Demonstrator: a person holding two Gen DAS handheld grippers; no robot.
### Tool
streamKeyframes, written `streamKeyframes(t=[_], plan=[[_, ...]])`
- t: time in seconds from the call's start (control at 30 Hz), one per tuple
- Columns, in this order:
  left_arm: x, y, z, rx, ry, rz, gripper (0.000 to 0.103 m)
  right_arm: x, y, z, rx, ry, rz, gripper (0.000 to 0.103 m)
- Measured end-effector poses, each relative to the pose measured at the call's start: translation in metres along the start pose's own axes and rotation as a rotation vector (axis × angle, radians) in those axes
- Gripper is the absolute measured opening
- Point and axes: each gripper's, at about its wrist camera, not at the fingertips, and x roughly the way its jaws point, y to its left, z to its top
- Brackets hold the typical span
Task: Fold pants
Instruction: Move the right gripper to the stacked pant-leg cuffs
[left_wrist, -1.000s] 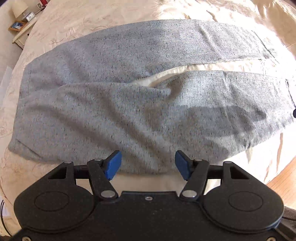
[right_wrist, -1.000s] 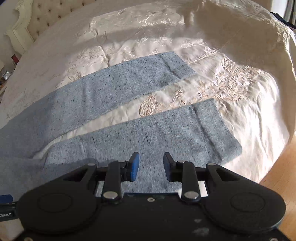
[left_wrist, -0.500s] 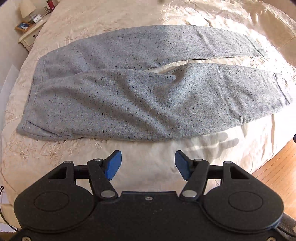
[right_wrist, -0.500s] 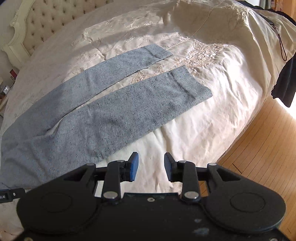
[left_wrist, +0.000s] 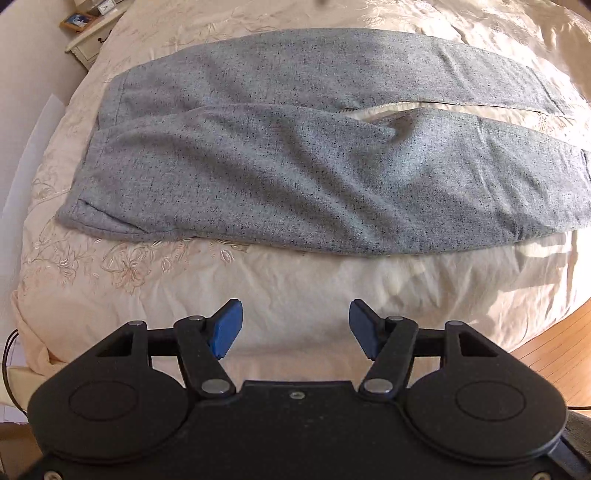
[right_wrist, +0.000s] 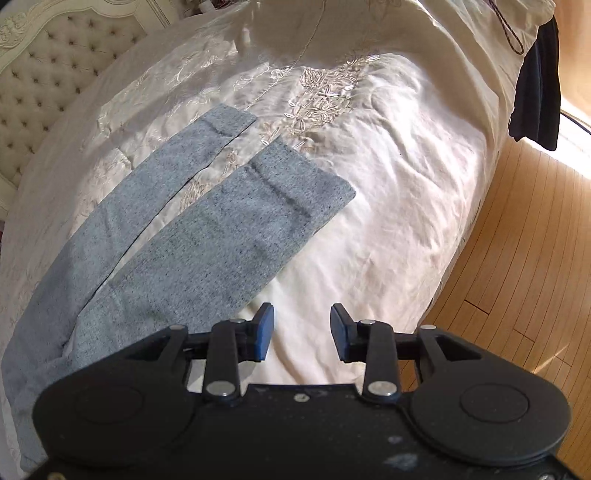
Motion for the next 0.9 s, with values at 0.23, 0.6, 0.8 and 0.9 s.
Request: streamKeyframes(t=[0.23, 0.6, 0.8, 0.9], plan=[[0.004, -0.033, 0.013, -0.032, 0.032, 0.041, 0.066, 0.051, -0.016, 0.046, 0.012, 0.069, -0.028, 0.036], [0.004, -0.078, 0.033, -0.068, 0.049, 0.071, 0.066, 0.115, -0.002, 0.133, -0.04, 0.108, 0.016, 0.039], [0.009, -0.092, 0.039, -0.069, 0.063, 0.076, 0.066, 0.096, -0.03, 0.145, 0.029, 0.109, 0.085, 0.038], [0.009, -0.096, 0.042, -0.066, 0.06, 0.083, 0.066, 0.083, -0.049, 0.133, 0.075, 0.127, 0.102, 0.039]])
